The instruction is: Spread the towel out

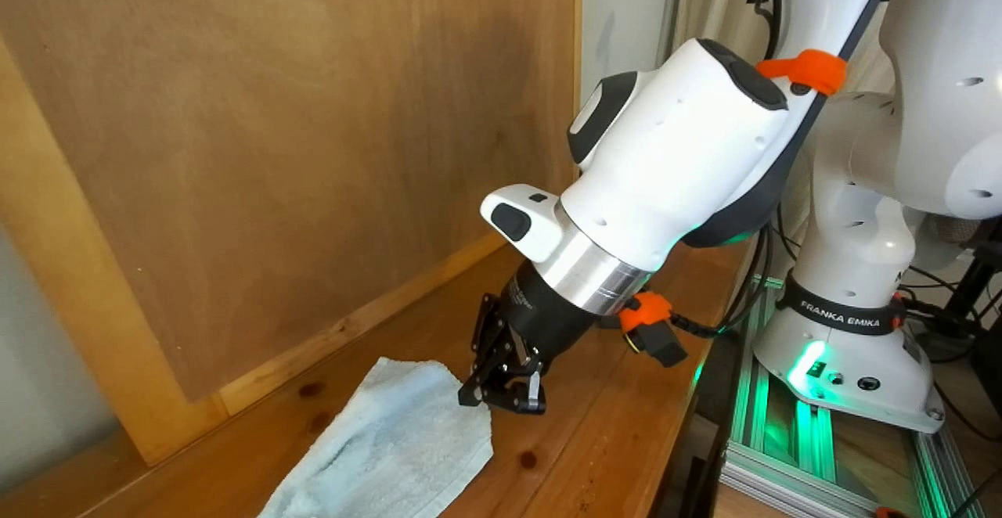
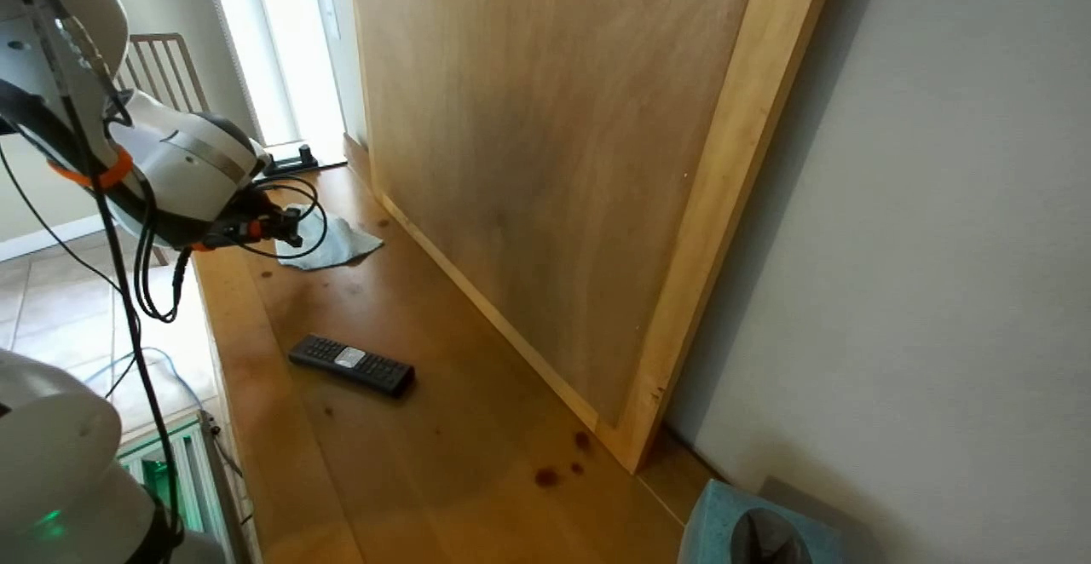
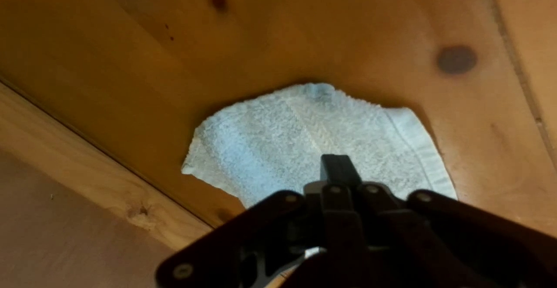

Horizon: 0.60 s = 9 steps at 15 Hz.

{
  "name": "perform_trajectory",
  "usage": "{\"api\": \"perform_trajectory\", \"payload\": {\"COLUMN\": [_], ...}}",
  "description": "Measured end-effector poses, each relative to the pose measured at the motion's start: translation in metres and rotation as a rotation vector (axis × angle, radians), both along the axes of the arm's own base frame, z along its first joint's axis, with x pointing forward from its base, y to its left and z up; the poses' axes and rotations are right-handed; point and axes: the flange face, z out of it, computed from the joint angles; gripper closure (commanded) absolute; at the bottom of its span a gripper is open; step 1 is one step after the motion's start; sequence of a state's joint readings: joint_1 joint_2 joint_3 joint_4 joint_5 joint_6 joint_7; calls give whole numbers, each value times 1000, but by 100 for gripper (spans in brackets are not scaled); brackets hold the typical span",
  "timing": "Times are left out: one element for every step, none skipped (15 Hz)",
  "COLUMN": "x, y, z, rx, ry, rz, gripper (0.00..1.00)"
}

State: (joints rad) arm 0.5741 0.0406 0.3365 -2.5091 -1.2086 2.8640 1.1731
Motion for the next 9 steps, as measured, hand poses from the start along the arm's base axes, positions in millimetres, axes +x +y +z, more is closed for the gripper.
{"api": "perform_trajectory", "payload": {"x": [2,4,6,8,9,11,12,12,13], "y": [-2,-5,-8,-10,-12,-13,-14,-13,-12], "z": [-5,-10,-15,-18,-21,-23,-23,-23,-23], "rx": [-2,-3,1,9,19,30,43,59,75], "ry": [9,17,26,33,37,38,38,39,40], "rz": [0,3,12,25,41,58,77,96,112], "gripper": [100,100,100,100,100,100,100,100,100]}}
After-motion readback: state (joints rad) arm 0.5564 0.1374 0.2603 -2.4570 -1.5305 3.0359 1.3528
